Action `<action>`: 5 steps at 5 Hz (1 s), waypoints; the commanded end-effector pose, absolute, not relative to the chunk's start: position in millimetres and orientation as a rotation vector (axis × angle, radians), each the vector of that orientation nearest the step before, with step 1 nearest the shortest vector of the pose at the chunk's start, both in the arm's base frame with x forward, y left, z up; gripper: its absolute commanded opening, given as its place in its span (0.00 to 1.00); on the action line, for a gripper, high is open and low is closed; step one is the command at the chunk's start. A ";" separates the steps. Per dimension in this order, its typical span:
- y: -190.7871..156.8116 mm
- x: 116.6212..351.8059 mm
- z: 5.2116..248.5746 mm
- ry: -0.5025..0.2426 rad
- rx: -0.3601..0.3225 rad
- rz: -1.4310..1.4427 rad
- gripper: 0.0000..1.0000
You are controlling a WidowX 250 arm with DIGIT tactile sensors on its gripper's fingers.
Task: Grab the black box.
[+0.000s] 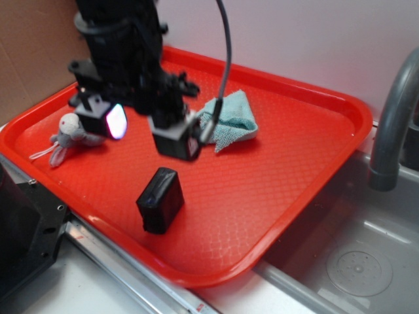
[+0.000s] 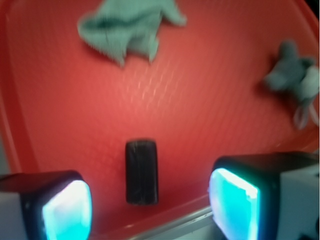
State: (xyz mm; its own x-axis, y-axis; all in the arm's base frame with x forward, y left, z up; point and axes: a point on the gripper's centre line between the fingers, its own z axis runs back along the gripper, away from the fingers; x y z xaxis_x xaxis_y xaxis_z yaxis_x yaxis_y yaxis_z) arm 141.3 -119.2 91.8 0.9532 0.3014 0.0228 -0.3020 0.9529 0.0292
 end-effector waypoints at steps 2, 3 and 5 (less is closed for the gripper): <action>-130.8 151.0 32.6 0.027 -0.132 0.228 1.00; -130.3 152.1 17.9 0.090 -0.162 0.233 0.97; -122.5 155.0 61.3 0.096 -0.105 0.119 0.00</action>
